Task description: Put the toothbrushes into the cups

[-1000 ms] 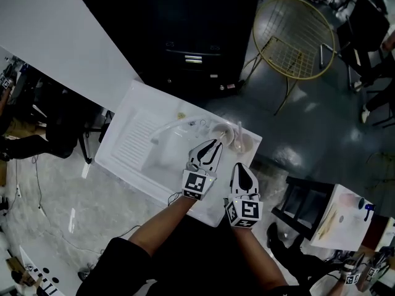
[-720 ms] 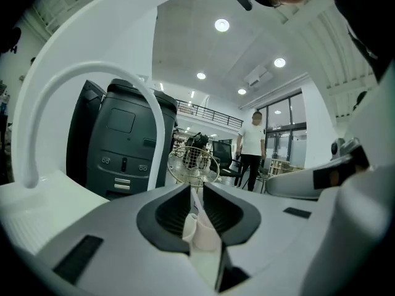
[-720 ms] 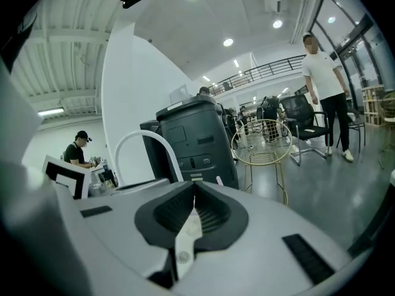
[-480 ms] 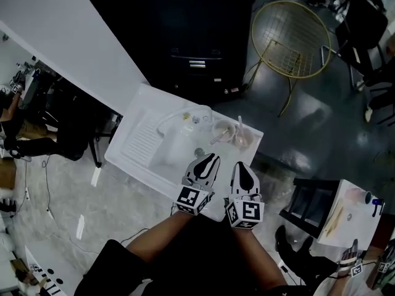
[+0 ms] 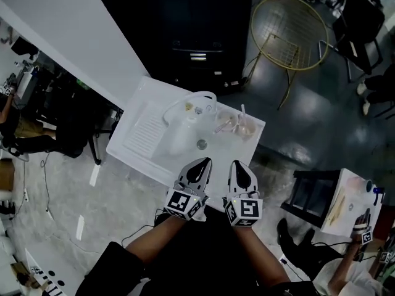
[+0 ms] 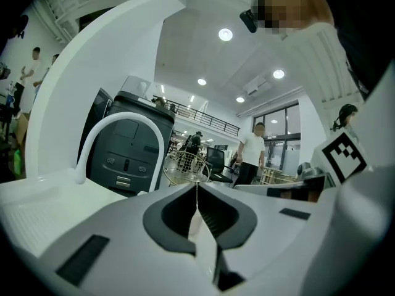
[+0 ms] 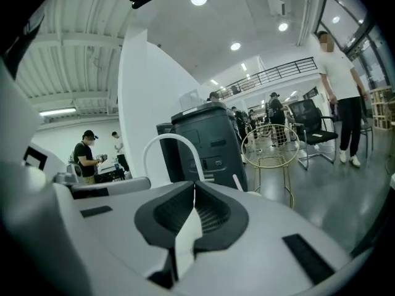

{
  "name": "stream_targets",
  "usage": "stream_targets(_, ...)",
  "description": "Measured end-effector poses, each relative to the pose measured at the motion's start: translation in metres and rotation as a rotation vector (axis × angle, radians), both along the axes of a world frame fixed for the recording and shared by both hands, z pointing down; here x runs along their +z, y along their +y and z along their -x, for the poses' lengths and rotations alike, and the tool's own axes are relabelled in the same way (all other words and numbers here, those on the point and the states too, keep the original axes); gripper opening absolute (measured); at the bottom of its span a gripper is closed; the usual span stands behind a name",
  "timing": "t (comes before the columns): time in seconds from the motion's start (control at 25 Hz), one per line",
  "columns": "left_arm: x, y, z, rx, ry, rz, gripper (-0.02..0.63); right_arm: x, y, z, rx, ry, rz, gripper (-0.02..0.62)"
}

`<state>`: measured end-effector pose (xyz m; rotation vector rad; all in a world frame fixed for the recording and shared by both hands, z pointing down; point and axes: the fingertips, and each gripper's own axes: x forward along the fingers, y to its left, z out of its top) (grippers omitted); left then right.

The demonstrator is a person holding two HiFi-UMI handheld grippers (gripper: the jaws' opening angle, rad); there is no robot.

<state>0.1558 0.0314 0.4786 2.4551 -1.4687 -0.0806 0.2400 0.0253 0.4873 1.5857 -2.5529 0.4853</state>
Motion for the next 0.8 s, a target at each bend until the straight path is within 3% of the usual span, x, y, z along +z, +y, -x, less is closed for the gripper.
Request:
stream_targets(0.24, -0.008, 0.003, 0.053, 0.005, 0.001, -0.025, 0.018, 0.001, 0.016, 0.054, 0.001, 0.064, 0.008, 0.02)
stream_targets(0.4, -0.019, 0.011, 0.1, 0.066, -0.063, -0.054, 0.017, -0.01, 0.025, 0.103, 0.054, 0.054, -0.012, 0.02)
stream_targets(0.8, -0.038, 0.037, 0.218, 0.11, -0.028, -0.045, 0.015, -0.028, 0.055, 0.227, 0.134, 0.081, -0.051, 0.02)
